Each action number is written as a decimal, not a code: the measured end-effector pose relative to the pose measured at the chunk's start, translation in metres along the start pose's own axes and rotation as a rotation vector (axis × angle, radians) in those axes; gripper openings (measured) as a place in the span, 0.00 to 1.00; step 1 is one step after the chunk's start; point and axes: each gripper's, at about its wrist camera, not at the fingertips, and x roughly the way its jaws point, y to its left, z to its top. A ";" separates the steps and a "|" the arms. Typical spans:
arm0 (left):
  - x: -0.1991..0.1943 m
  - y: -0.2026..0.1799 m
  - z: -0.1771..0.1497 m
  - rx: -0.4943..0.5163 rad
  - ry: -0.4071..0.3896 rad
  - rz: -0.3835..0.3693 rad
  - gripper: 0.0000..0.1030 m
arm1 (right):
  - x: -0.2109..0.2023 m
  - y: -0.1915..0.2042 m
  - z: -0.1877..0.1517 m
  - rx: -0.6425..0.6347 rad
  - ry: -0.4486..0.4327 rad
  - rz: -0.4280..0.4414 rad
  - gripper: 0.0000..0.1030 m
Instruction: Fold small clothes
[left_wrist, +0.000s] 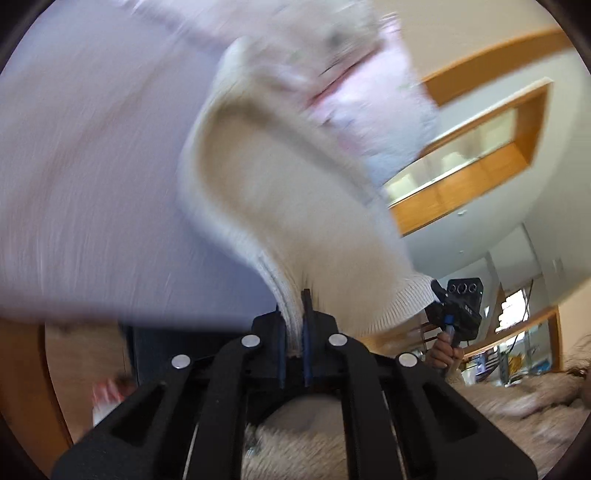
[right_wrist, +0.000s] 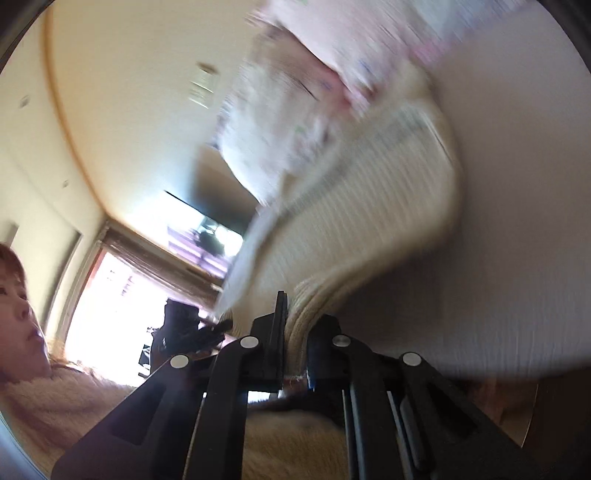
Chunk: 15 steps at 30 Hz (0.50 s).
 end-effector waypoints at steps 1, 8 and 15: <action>-0.004 -0.010 0.022 0.042 -0.040 -0.001 0.06 | 0.002 0.004 0.014 -0.023 -0.023 -0.004 0.08; 0.039 -0.017 0.199 0.073 -0.290 0.104 0.06 | 0.069 -0.028 0.173 -0.004 -0.231 -0.169 0.08; 0.129 0.034 0.275 -0.080 -0.208 0.247 0.11 | 0.148 -0.108 0.220 0.228 -0.173 -0.495 0.16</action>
